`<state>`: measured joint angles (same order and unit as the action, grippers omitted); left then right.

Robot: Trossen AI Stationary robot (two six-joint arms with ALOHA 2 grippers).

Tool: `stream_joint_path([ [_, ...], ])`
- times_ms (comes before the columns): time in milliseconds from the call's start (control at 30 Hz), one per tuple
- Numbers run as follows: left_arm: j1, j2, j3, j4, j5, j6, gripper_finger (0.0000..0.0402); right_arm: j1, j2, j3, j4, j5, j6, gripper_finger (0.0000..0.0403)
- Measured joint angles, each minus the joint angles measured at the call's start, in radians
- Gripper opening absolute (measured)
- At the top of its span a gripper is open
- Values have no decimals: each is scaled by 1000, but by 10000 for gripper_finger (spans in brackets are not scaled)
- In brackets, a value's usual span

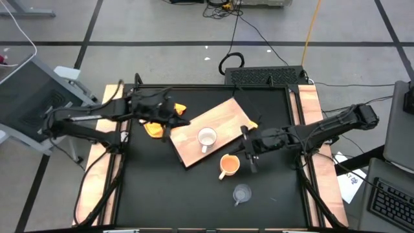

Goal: Stack small to large cups/mugs on shelf
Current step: Put the white mug on the shelf

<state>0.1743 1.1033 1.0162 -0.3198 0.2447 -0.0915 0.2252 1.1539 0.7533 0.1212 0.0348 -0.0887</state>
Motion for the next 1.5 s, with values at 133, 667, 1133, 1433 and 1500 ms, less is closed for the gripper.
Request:
stream_joint_path([
  [133, 12, 138, 141, -108, 26, 19, 0, 23, -6, -33, 37, 49, -15, 0],
  [667, 34, 386, 403, -282, 53, 88, 0, 65, -316, -340, 228, 151, -7, 0],
  [1133, 58, 386, 403, -312, 80, 83, 0, 65, -595, -618, 435, 152, -28, 0],
  [1433, 67, 416, 399, -339, 96, 83, 0, 65, -598, -728, 652, 151, -73, 0],
  [1500, 68, 420, 397, -345, 96, 83, 0, 65, -595, -730, 639, 151, -70, 0],
])
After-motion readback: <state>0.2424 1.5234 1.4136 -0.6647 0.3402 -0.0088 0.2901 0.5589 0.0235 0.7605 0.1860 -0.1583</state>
